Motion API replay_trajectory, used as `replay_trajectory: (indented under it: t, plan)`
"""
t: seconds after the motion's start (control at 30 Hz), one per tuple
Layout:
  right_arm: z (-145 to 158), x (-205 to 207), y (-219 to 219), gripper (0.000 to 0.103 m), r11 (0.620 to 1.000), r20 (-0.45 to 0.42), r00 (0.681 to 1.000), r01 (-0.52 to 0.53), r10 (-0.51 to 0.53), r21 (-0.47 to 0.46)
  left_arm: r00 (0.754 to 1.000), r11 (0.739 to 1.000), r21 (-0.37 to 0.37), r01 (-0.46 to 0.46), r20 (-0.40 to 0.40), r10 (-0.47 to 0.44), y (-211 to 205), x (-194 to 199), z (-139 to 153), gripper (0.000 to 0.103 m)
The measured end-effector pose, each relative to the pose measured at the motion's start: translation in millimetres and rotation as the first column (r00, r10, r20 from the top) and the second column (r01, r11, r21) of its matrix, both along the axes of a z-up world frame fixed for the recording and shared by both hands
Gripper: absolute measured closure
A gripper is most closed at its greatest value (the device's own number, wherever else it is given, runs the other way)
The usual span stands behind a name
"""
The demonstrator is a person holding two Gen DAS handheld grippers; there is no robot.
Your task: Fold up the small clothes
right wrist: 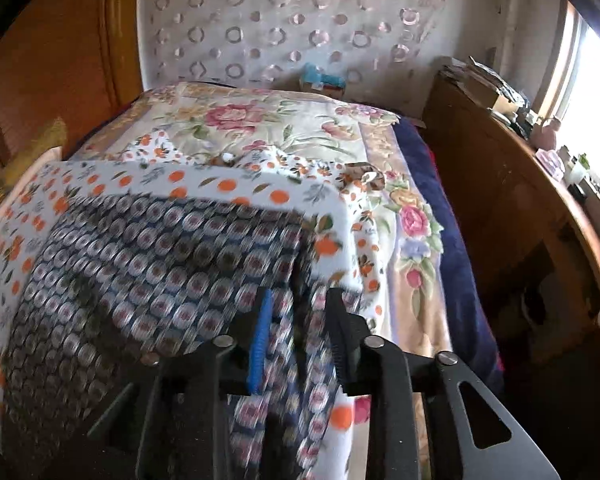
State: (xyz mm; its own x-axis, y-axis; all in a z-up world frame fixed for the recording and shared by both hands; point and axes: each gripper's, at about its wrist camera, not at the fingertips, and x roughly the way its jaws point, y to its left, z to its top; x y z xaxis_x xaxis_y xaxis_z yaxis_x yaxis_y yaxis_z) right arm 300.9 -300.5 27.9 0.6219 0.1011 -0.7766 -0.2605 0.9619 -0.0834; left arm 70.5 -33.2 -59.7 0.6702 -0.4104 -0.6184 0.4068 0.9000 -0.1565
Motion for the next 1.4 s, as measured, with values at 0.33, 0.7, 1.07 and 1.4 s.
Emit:
replay_trajectory:
  t: [0.33, 0.7, 1.07, 1.4]
  plan:
    - [-7.2, -78.1, -23.5, 0.052, 1.0, 0.015, 1.0, -0.01, 0.011, -0.02, 0.998, 0.999, 0.026, 0.02, -0.067, -0.018, -17.9, 7.2, -18.6, 0.028]
    - [-30.5, -75.7, -47.1, 0.052, 0.998, -0.025, 0.998, 0.058, -0.058, 0.0, 0.99, 0.998, 0.049, 0.048, -0.132, -0.041, -27.8, 9.3, -31.1, 0.029]
    - [-18.2, -153.0, -29.5, 0.041, 1.0, 0.037, 0.999, 0.002, -0.002, 0.014, 0.987, 0.997, 0.049, 0.059, -0.155, -0.051, -30.0, 6.2, -35.4, 0.053]
    - [-0.4, -206.3, 1.0, 0.04, 0.991, 0.078, 0.99, -0.122, 0.117, 0.052, 0.971, 0.992, 0.002, 0.129, -0.202, -0.126, -38.2, -6.5, -33.8, 0.067]
